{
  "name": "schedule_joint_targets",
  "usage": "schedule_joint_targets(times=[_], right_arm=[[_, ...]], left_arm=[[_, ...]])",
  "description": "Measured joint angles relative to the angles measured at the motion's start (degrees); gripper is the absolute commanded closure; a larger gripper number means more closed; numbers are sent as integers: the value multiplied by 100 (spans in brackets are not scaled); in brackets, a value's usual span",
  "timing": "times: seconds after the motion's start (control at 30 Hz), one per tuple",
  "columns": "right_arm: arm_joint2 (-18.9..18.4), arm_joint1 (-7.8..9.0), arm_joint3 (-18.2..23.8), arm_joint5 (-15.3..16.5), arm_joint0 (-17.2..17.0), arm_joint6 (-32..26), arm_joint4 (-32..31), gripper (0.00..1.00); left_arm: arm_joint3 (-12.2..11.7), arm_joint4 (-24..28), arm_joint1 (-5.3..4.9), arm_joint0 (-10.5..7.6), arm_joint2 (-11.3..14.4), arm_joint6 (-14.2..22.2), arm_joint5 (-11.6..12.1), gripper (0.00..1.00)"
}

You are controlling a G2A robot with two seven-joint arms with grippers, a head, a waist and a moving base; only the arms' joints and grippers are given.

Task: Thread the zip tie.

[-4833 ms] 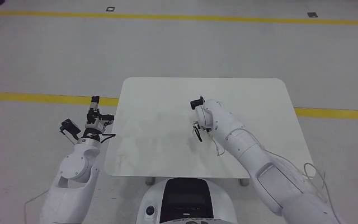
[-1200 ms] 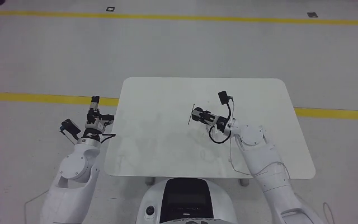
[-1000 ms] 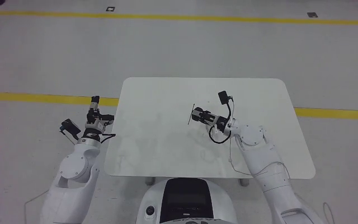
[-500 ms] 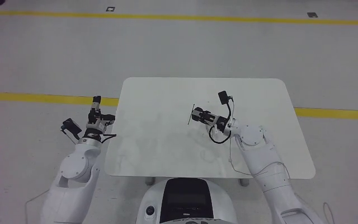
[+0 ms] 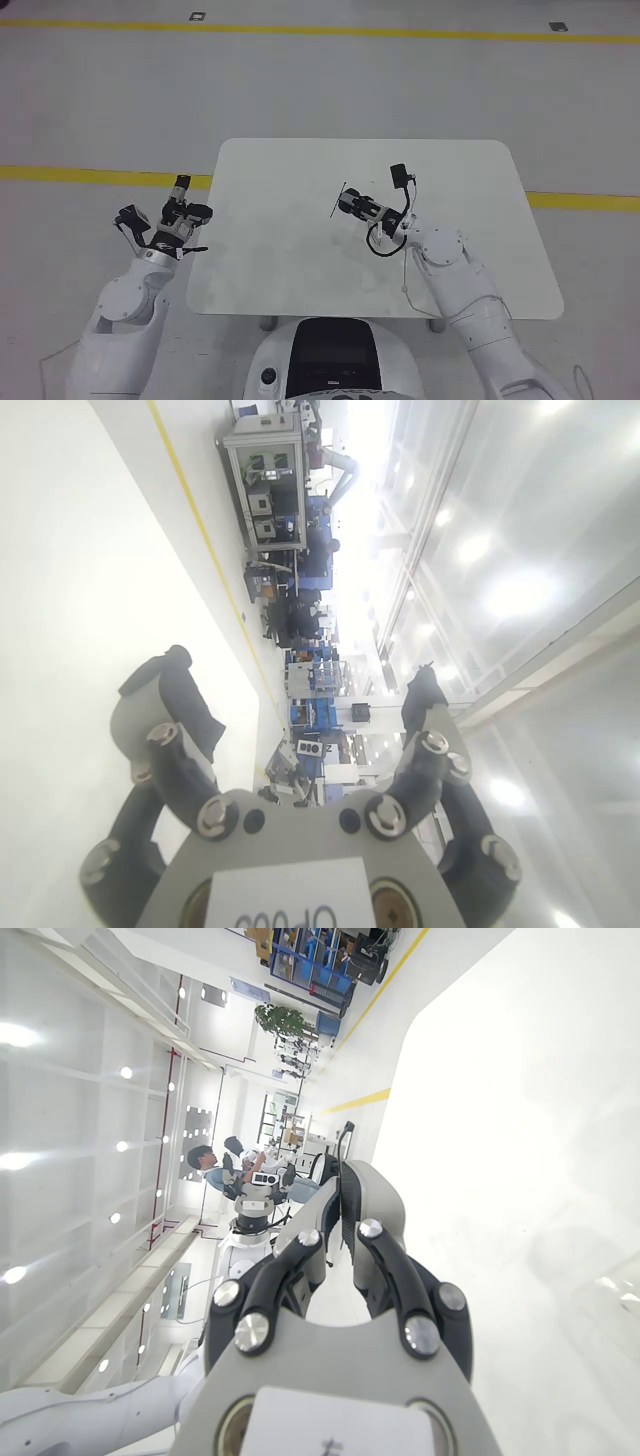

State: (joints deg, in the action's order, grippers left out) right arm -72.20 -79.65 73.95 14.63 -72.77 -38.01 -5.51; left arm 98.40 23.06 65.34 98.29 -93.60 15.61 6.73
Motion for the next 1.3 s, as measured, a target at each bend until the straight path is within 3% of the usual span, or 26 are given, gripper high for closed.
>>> schedule_joint_targets(times=[0.2,0.33,0.5,0.67,0.93,1.03,1.13,1.3], right_arm=[[15,-1,-9,-12,-7,2,13,100],[157,-28,-190,-3,70,81,221,100],[410,-86,-395,87,235,244,405,100],[590,-134,-538,-65,389,424,545,100],[603,-137,-548,-87,405,434,558,100],[636,-144,-491,-99,350,439,676,100],[678,-156,-467,-82,334,492,829,100],[781,-191,-534,-49,360,616,1064,100]], left_arm=[[-1,-9,0,-14,29,47,-24,0],[-69,-377,-34,-137,167,635,-14,0],[-133,-864,-66,-232,323,1066,5,0],[-163,-1183,-63,-400,541,1059,-90,0],[-159,-1194,-63,-403,547,1052,-73,0],[-170,-1415,-78,-427,690,1366,151,0],[-348,-1450,-90,-555,856,1813,339,0],[-698,-1186,-73,-910,1163,2234,326,0]])
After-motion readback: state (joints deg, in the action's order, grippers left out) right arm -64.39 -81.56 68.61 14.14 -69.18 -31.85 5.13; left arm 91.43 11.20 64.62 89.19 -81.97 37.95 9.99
